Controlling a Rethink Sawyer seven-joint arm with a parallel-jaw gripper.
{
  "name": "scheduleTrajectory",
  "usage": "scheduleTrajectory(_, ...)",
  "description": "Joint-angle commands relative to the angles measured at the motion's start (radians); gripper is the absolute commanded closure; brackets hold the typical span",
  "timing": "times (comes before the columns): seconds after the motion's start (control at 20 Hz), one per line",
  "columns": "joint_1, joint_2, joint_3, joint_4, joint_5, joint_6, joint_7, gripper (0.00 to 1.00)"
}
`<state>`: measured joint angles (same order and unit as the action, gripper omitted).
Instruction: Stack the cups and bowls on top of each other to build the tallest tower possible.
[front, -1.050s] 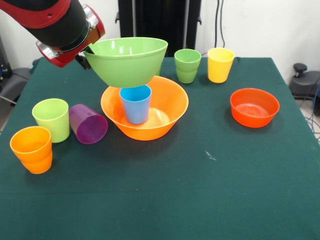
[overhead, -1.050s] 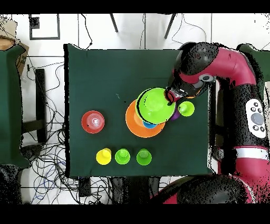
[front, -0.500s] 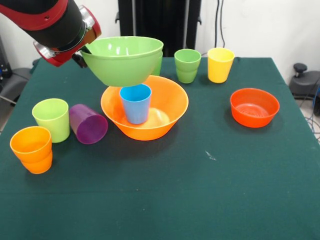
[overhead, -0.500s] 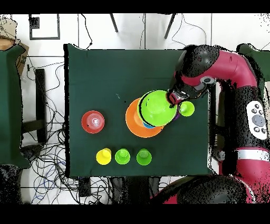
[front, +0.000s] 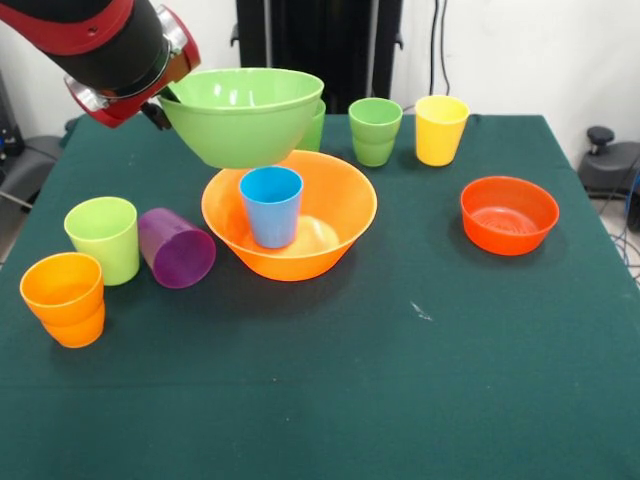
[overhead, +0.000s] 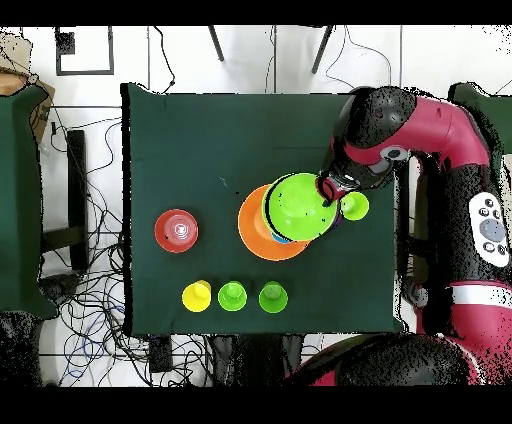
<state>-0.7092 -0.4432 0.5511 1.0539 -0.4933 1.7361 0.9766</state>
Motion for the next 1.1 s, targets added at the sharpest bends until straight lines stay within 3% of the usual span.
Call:
scheduleTrajectory(0.05, 0.037, -0.029, -0.036, 0.08, 0.006, -0.105, 0.106, 1.0)
scheduleTrajectory(1.1, 0.054, -0.058, -0.06, 0.147, 0.055, -0.183, 0.171, 1.0)
